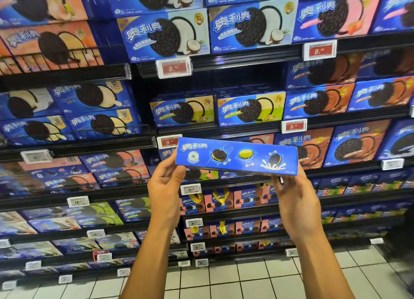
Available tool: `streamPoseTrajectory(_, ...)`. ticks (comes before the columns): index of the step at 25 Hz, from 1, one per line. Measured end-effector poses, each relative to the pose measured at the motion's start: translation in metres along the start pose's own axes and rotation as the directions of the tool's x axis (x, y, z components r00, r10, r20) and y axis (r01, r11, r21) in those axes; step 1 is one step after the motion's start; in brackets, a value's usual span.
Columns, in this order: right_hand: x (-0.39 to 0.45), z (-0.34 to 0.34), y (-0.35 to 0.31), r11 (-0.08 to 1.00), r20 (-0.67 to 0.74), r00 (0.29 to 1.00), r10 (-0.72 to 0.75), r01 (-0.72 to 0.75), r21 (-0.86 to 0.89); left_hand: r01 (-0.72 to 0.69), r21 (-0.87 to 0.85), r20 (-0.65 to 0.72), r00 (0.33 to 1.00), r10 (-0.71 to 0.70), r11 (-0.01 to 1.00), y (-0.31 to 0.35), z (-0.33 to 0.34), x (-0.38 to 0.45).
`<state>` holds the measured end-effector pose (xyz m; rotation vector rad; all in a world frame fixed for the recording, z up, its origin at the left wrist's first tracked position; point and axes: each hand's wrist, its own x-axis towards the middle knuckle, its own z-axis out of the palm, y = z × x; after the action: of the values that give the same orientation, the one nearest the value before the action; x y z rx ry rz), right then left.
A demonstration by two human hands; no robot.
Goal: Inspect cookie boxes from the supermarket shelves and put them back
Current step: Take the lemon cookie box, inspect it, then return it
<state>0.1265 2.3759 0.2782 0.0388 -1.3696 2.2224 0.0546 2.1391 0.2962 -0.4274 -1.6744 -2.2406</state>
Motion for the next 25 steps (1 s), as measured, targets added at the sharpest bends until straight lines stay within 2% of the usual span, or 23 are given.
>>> streamPoseTrajectory(8,0.001,-0.005,-0.001,1.0,0.019,1.0,0.006,-0.006,-0.005,-0.001,-0.009,0.023,1.0,0.001,1.0,0.003,0.0,0.003)
streamPoseTrajectory(11,0.0,-0.002,-0.004,0.99,0.01,1.0,0.012,-0.011,-0.139,0.002,0.053,0.028,1.0,-0.003,0.999,0.005,-0.002,0.002)
streamPoseTrajectory(16,0.0,0.003,-0.017,0.929,-0.036,0.997,0.067,-0.076,-0.361,0.083,0.161,0.064,0.993,-0.094,0.983,0.012,-0.007,0.004)
streamPoseTrajectory(21,-0.002,0.001,-0.022,0.973,-0.052,0.991,0.122,-0.13,-0.191,0.129,0.175,0.141,0.978,-0.154,0.976,0.023,-0.011,0.006)
streamPoseTrajectory(25,-0.004,0.002,-0.02,0.976,-0.091,0.987,0.134,-0.147,-0.163,0.158,0.123,0.157,0.972,-0.177,0.98,0.029,-0.01,0.002)
